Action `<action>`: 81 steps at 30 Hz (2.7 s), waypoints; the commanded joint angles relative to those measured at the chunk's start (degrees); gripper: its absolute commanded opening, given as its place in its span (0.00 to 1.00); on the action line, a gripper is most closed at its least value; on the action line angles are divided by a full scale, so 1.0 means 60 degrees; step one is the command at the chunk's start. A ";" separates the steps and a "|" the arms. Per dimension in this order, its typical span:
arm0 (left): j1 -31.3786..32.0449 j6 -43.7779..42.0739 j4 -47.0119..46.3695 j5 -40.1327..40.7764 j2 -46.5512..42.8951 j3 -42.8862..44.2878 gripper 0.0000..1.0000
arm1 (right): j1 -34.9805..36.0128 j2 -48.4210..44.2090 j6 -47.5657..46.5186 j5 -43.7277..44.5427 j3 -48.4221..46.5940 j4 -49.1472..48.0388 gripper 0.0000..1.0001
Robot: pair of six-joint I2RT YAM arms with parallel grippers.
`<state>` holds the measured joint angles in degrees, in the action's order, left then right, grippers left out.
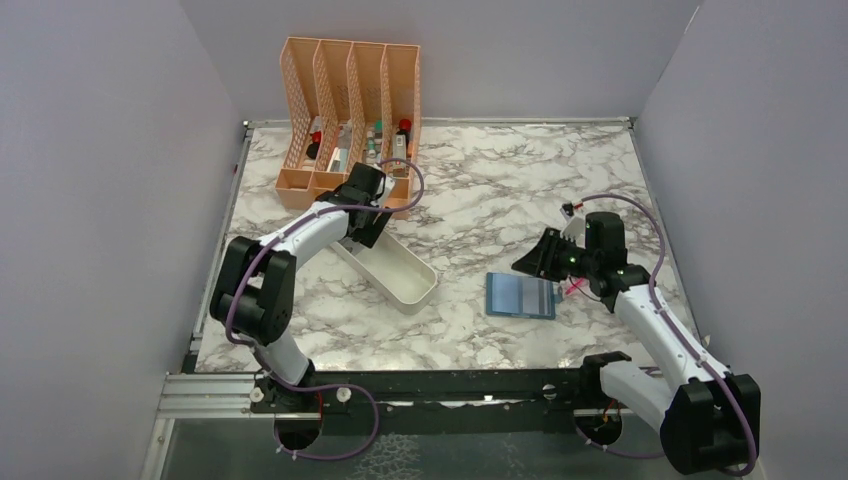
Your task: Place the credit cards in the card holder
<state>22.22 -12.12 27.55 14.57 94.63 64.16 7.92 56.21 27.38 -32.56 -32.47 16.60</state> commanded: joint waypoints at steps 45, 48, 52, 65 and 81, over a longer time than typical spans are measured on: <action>0.0226 0.0041 0.0427 0.0591 -0.0267 0.0893 0.07 | 0.0056 0.0180 0.0096 -0.0553 -0.0212 -0.0060 0.33; 0.0233 0.0440 0.0638 -0.0043 -0.0586 0.0895 0.03 | 0.0056 0.0153 0.0096 -0.0531 -0.0171 -0.0043 0.33; 0.0223 0.1138 0.0842 -0.0775 -0.1113 0.0889 0.02 | 0.0057 0.0154 0.0136 -0.0597 -0.0106 -0.0042 0.33; 0.0232 0.4122 0.0784 -0.2982 -0.2409 0.0874 0.00 | 0.0049 0.0134 0.0600 -0.0077 -0.0052 0.0275 0.33; 0.0456 1.0638 -0.4642 -0.6485 -0.4055 -0.1785 0.00 | 0.0056 -0.0789 0.1990 0.4857 -0.0460 0.2266 0.34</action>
<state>23.77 38.24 11.09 -19.00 71.11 55.37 7.94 51.00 35.20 -14.26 -33.39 24.38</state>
